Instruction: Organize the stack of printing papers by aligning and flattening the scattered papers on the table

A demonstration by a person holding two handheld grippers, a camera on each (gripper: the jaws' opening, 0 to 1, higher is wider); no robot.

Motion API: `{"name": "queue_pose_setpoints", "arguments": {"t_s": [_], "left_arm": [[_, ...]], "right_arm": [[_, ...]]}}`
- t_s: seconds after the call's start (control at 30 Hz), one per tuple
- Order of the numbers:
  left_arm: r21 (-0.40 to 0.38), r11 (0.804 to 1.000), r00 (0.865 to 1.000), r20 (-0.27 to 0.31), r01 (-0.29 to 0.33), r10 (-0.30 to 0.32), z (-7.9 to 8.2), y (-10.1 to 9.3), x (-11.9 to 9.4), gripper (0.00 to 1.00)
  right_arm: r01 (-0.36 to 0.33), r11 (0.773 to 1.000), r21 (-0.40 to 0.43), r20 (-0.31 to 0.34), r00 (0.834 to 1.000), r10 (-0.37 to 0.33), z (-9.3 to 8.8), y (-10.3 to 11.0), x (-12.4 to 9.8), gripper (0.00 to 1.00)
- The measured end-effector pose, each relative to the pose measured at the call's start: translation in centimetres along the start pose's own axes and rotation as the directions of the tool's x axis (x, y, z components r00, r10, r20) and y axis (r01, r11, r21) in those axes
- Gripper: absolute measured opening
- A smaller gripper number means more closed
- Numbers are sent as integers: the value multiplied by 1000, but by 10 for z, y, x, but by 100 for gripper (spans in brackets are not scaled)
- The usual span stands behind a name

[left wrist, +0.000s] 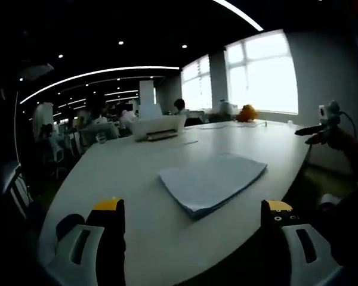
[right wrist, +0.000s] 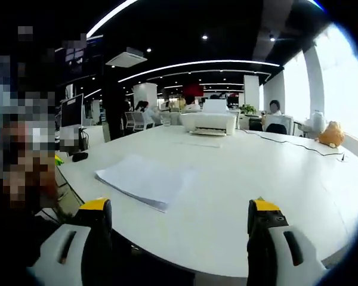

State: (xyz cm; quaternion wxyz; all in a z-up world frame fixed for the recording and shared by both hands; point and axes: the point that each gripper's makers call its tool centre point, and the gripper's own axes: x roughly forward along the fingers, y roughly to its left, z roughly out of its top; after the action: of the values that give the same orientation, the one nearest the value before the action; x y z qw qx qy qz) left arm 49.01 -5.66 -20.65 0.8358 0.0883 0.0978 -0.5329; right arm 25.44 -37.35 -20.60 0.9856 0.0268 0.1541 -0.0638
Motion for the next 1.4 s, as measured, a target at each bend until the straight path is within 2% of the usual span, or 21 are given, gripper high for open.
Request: {"name": "queue_pose_setpoints", "arguments": {"t_s": [0.47, 0.93, 1.23, 1.4], "left_arm": [[27, 1000, 1000, 14, 4, -4, 11, -3, -4, 97], [24, 1000, 1000, 5, 1, -1, 6, -4, -6, 97], [15, 1000, 1000, 23, 2, -2, 10, 0, -3, 97], [19, 1000, 1000, 12, 8, -9, 8, -2, -2, 97]], "right_arm": [[9, 1000, 10, 15, 1000, -9, 3, -1, -1, 90], [2, 1000, 4, 16, 1000, -2, 6, 2, -1, 90], [4, 1000, 6, 19, 1000, -4, 9, 1, 0, 90], [4, 1000, 3, 14, 1000, -4, 11, 1, 1, 90]]}}
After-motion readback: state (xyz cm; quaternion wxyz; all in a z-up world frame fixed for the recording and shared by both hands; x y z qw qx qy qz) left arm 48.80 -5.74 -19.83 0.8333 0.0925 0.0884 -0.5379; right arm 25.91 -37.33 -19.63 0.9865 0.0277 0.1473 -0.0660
